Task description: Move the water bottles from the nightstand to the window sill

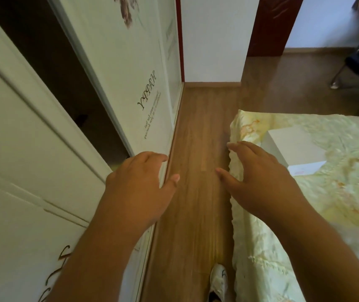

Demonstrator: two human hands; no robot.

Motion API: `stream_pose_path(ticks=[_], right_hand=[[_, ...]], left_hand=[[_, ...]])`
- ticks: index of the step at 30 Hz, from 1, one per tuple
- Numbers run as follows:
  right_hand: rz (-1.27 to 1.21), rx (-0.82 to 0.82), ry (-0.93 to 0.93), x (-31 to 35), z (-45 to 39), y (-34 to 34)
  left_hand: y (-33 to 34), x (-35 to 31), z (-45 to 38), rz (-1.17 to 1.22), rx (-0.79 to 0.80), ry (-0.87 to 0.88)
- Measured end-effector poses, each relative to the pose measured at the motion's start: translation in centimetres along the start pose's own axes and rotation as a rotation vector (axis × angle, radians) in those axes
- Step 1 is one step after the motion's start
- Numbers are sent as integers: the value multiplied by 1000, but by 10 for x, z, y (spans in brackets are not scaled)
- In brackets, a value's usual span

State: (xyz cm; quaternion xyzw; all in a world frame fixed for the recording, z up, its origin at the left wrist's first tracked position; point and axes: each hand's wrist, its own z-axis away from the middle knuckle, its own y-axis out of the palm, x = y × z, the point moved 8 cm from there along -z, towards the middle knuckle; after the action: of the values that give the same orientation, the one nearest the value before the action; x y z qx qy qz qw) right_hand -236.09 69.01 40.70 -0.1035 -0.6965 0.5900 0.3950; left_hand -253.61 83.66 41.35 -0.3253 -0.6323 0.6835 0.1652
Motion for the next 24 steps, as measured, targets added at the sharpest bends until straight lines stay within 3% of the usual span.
stream_pose_path(ticks=[11, 24], right_hand=[[15, -69, -59, -46, -116, -50], [77, -83, 72, -96, -204, -76]], left_hand=[[-1, -68, -109, 14, -32, -3], [19, -128, -227, 68, -5, 166]])
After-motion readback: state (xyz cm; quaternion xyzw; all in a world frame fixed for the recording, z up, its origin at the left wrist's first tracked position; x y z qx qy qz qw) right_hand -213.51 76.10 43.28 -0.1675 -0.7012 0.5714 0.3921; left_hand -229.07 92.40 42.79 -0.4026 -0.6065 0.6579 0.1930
